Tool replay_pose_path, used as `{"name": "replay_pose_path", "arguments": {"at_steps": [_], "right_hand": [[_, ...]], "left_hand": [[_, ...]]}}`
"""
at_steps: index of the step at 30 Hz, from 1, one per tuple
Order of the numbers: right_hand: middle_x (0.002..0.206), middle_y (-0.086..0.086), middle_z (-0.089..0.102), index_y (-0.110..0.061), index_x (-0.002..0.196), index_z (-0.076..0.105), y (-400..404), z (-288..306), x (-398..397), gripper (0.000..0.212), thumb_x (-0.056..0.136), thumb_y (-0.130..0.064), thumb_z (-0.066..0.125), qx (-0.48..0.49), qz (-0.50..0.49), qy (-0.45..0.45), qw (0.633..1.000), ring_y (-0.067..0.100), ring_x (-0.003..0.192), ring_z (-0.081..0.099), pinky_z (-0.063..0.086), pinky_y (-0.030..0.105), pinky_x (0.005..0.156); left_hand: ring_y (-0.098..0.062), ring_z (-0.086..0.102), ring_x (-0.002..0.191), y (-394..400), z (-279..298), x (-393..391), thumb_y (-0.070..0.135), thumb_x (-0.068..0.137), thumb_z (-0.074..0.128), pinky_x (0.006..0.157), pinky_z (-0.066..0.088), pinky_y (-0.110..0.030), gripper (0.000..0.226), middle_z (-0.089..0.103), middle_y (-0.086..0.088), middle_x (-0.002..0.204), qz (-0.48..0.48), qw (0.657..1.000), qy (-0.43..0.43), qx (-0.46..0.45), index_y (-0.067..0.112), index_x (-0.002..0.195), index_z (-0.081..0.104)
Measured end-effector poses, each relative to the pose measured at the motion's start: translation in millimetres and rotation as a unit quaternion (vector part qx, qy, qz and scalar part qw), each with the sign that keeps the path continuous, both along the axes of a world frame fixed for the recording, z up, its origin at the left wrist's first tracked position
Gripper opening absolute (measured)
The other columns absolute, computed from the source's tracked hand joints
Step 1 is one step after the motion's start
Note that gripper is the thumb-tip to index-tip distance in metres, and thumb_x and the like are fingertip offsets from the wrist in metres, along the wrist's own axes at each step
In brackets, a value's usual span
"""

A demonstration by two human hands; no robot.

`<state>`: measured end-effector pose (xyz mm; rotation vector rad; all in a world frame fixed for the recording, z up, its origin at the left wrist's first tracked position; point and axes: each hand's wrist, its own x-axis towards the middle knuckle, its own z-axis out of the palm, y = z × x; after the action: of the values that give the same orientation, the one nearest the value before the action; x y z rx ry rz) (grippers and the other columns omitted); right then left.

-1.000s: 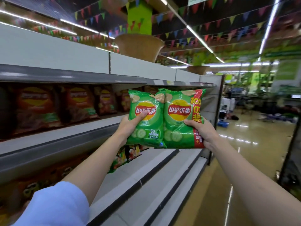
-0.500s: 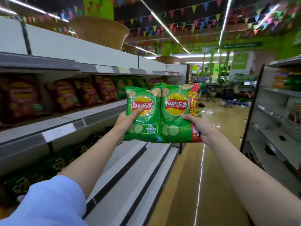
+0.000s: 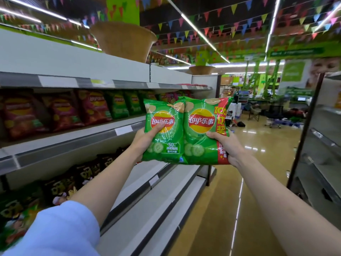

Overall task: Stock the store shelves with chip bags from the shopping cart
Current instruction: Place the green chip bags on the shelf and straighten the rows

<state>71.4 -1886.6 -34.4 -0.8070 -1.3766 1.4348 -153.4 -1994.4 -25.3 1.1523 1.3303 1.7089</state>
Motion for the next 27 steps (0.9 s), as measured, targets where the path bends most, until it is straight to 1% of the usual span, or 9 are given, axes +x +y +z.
{"name": "replay_pose_path", "arguments": {"at_steps": [2, 6, 9, 13, 17, 19, 20, 24, 27], "right_hand": [[0.102, 0.013, 0.072, -0.013, 0.123, 0.055, 23.4, -4.6, 3.9, 0.053, 0.075, -0.015, 0.079, -0.009, -0.001, 0.001, 1.0, 0.03, 0.085, 0.071, 0.057, 0.039, 0.071], [0.099, 0.013, 0.071, -0.013, 0.119, 0.055, 70.7, -11.7, 4.8, 0.049, 0.076, -0.013, 0.078, -0.019, -0.002, 0.005, 1.0, 0.027, 0.079, 0.07, 0.056, 0.035, 0.064], [0.1, 0.013, 0.071, -0.014, 0.12, 0.055, 108.5, -17.3, 1.3, 0.05, 0.076, -0.014, 0.078, -0.022, -0.002, 0.006, 1.0, 0.027, 0.08, 0.07, 0.057, 0.036, 0.066], [0.102, 0.014, 0.072, -0.013, 0.123, 0.055, 167.1, -13.2, -8.4, 0.055, 0.074, -0.014, 0.08, -0.014, -0.002, 0.002, 1.0, 0.03, 0.086, 0.07, 0.058, 0.042, 0.076], [0.098, 0.012, 0.072, -0.013, 0.121, 0.056, 224.6, 4.0, -23.4, 0.05, 0.076, -0.013, 0.078, 0.003, 0.005, 0.006, 1.0, 0.026, 0.079, 0.071, 0.058, 0.035, 0.065], [0.098, 0.011, 0.072, -0.013, 0.121, 0.056, 257.2, 14.2, -33.3, 0.05, 0.076, -0.012, 0.077, 0.012, 0.015, 0.004, 1.0, 0.026, 0.08, 0.071, 0.057, 0.035, 0.065], [0.098, 0.012, 0.072, -0.013, 0.122, 0.056, 272.2, 17.9, -38.3, 0.051, 0.075, -0.012, 0.078, 0.017, 0.019, 0.003, 1.0, 0.027, 0.081, 0.071, 0.057, 0.036, 0.067], [0.1, 0.011, 0.072, -0.013, 0.123, 0.056, 319.4, 18.1, -54.9, 0.052, 0.076, -0.013, 0.078, 0.015, 0.037, 0.01, 0.999, 0.027, 0.084, 0.07, 0.057, 0.038, 0.071], [0.102, 0.012, 0.072, -0.014, 0.122, 0.056, 352.7, 8.3, -60.6, 0.051, 0.076, -0.013, 0.078, -0.005, 0.054, 0.013, 0.998, 0.029, 0.087, 0.07, 0.058, 0.04, 0.073]], "left_hand": [[-0.012, 0.072, 0.065, 23.3, -2.2, 4.0, 0.038, 0.087, 0.065, 0.052, 0.055, -0.022, 0.023, 0.073, 0.0, 0.084, 0.002, 1.0, -0.005, -0.002, 0.019, 0.099, 0.06], [-0.016, 0.073, 0.073, 73.7, -10.5, 3.1, 0.04, 0.084, 0.066, 0.064, 0.058, -0.028, 0.029, 0.075, -0.001, 0.086, 0.007, 1.0, -0.003, -0.014, 0.018, 0.103, 0.061], [-0.015, 0.073, 0.07, 113.9, -15.4, -0.2, 0.038, 0.085, 0.065, 0.06, 0.058, -0.025, 0.025, 0.075, 0.0, 0.083, 0.001, 1.0, -0.004, -0.014, 0.018, 0.1, 0.061], [-0.015, 0.073, 0.069, 173.9, -14.9, -9.6, 0.04, 0.085, 0.066, 0.058, 0.058, -0.024, 0.03, 0.075, -0.003, 0.086, 0.008, 1.0, -0.004, -0.011, 0.017, 0.104, 0.062], [-0.012, 0.072, 0.066, 229.5, -2.2, -25.5, 0.042, 0.085, 0.065, 0.055, 0.056, -0.021, 0.027, 0.074, -0.004, 0.089, 0.026, 1.0, 0.01, -0.001, 0.019, 0.098, 0.061], [-0.01, 0.071, 0.063, 258.4, 4.6, -35.1, 0.043, 0.085, 0.064, 0.052, 0.054, -0.019, 0.026, 0.073, -0.001, 0.085, 0.037, 0.999, 0.017, 0.006, 0.02, 0.095, 0.06], [-0.011, 0.072, 0.066, 271.7, 7.5, -39.7, 0.044, 0.085, 0.064, 0.055, 0.055, -0.021, 0.027, 0.073, 0.0, 0.085, 0.039, 0.999, 0.021, 0.008, 0.02, 0.097, 0.06], [-0.02, 0.072, 0.084, 313.9, 9.0, -54.7, 0.051, 0.077, 0.067, 0.081, 0.056, -0.035, 0.043, 0.074, -0.004, 0.096, 0.053, 0.998, 0.028, 0.002, 0.019, 0.105, 0.061], [-0.018, 0.072, 0.078, 342.9, 4.8, -58.2, 0.046, 0.082, 0.066, 0.074, 0.056, -0.032, 0.034, 0.073, -0.004, 0.093, 0.064, 0.997, 0.031, -0.007, 0.019, 0.101, 0.06]]}}
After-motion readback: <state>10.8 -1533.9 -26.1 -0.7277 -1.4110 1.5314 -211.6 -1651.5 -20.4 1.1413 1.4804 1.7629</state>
